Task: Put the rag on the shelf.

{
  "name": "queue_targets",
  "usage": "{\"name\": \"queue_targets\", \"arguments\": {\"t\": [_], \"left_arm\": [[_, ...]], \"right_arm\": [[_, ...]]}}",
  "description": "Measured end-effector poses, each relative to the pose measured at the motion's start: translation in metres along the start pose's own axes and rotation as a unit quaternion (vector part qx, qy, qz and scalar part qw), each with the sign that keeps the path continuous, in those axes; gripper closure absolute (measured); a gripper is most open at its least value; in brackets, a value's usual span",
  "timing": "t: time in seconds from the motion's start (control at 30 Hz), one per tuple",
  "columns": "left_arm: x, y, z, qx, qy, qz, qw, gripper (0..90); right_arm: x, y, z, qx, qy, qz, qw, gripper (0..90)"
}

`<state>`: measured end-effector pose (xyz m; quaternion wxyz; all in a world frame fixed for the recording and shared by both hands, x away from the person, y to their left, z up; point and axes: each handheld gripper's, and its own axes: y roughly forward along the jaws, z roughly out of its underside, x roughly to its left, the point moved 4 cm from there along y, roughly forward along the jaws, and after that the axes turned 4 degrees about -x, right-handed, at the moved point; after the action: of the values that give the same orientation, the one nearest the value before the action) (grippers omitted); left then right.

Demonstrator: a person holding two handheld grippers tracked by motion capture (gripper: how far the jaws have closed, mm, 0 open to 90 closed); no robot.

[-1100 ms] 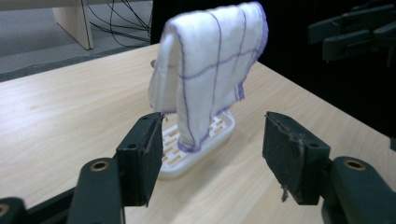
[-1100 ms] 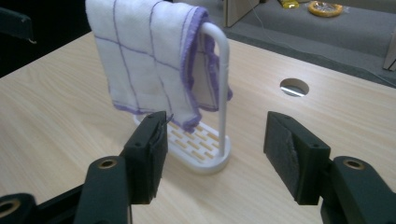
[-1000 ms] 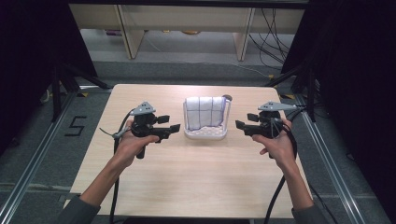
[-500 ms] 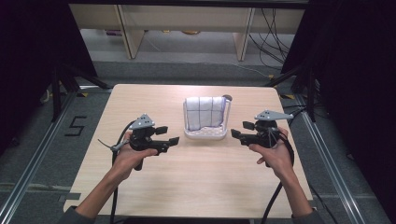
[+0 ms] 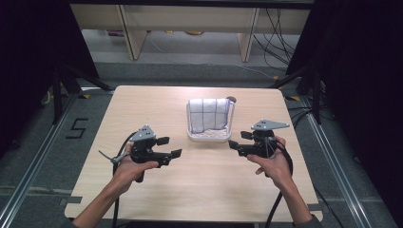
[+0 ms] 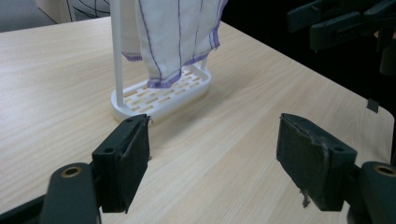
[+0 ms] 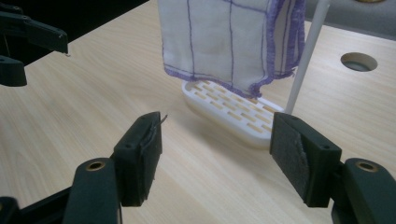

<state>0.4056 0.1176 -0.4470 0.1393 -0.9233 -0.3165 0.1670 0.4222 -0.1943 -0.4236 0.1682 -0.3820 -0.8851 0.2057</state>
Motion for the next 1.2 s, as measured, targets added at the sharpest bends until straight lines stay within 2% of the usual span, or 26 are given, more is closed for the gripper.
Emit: {"name": "queue_targets", "arguments": {"t": [0.03,0.07,0.1,0.17,0.2,0.23,0.27,0.37,0.43,0.47,0.53,0.57,0.6,0.7,0.73,0.77,0.8,0.9,0.93,0.97,1.0,1.03,1.1,1.13,1.17,1.2], "left_arm": [[-0.001,0.0,0.002,0.001,-0.003,-0.001,1.0,25.2],[-0.001,0.0,0.004,0.001,-0.004,-0.001,1.0,25.1],[-0.001,0.0,0.006,0.001,-0.004,0.003,1.0,25.1],[-0.002,0.0,0.01,0.002,-0.006,-0.002,1.0,25.0],[-0.002,-0.001,0.011,0.002,-0.002,-0.003,1.0,25.0],[-0.002,-0.001,0.013,0.002,0.003,-0.002,1.0,25.0],[-0.003,-0.001,0.016,0.002,0.005,-0.008,1.0,24.8],[-0.004,-0.003,0.023,0.012,0.006,-0.006,0.9999,24.7],[-0.003,-0.006,0.025,0.011,0.007,-0.003,0.9999,24.7],[-0.003,-0.008,0.026,0.009,0.005,-0.004,0.9999,24.6],[-0.002,-0.012,0.029,0.008,0.004,-0.004,1.0,24.6],[-0.002,-0.014,0.031,0.008,0.003,-0.005,1.0,24.6],[-0.002,-0.015,0.032,0.006,0.001,-0.005,1.0,24.5],[-0.004,-0.018,0.036,0.008,0.001,0.001,1.0,24.4],[-0.005,-0.019,0.037,0.008,0.003,0.004,1.0,24.4],[-0.007,-0.02,0.038,0.01,0.004,0.002,0.9999,24.4],[-0.008,-0.019,0.039,0.009,0.005,0.005,0.9999,24.4],[-0.011,-0.019,0.042,0.015,0.012,0.001,0.9998,24.3],[-0.012,-0.018,0.044,0.011,0.01,0.006,0.9999,24.3],[-0.013,-0.018,0.045,0.015,0.012,0.005,0.9998,24.3],[-0.014,-0.018,0.047,0.016,0.014,0.009,0.9997,24.1],[-0.015,-0.018,0.049,0.018,0.015,0.011,0.9997,24.1],[-0.017,-0.019,0.052,0.021,0.017,0.01,0.9996,24.1],[-0.018,-0.019,0.054,0.025,0.018,0.008,0.9995,24.0],[-0.019,-0.02,0.055,0.026,0.018,0.008,0.9995,24.0],[-0.019,-0.02,0.056,0.026,0.017,0.01,0.9995,24.0]], "right_arm": [[0.001,0.001,0.001,-0.004,0.001,0.001,1.0,35.0],[0.0,0.001,0.002,0.002,-0.009,0.001,1.0,35.0],[0.002,0.002,0.003,0.001,0.002,-0.004,1.0,35.0],[0.004,0.003,0.006,0.007,0.001,-0.005,1.0,34.9],[0.004,0.004,0.006,0.002,-0.001,-0.011,0.9999,34.9],[0.005,0.005,0.008,0.004,0.0,-0.001,1.0,34.7],[0.006,0.005,0.009,0.01,-0.002,-0.006,0.9999,34.5],[0.01,0.008,0.014,0.016,0.001,-0.009,0.9998,34.0],[0.011,0.01,0.017,0.019,-0.007,-0.014,0.9997,33.6],[0.014,0.01,0.018,0.022,0.003,-0.014,0.9997,33.4],[0.012,0.011,0.02,0.019,-0.015,-0.008,0.9997,32.9],[0.016,0.011,0.023,0.022,0.006,-0.017,0.9996,32.8],[0.016,0.01,0.024,0.025,-0.001,-0.013,0.9996,32.9],[0.02,0.01,0.03,0.025,0.007,-0.017,0.9995,32.2],[0.019,0.01,0.031,0.023,-0.001,-0.019,0.9996,32.2],[0.022,0.009,0.033,0.028,0.01,-0.011,0.9995,32.2],[0.021,0.009,0.034,0.025,-0.006,-0.012,0.9996,32.0],[0.027,0.009,0.039,0.029,0.012,-0.022,0.9993,31.3],[0.027,0.01,0.04,0.025,0.004,-0.026,0.9993,30.6],[0.03,0.009,0.041,0.027,0.01,-0.019,0.9994,29.5],[0.028,0.01,0.042,0.019,-0.005,-0.021,0.9996,29.1],[0.032,0.009,0.044,0.022,0.011,-0.025,0.9994,29.1],[0.036,0.008,0.047,0.029,0.011,-0.026,0.9992,28.8],[0.035,0.01,0.048,0.022,-0.005,-0.029,0.9993,28.7],[0.037,0.01,0.049,0.027,0.003,-0.037,0.9989,28.5],[0.039,0.01,0.05,0.028,0.006,-0.036,0.999,28.5]]}}
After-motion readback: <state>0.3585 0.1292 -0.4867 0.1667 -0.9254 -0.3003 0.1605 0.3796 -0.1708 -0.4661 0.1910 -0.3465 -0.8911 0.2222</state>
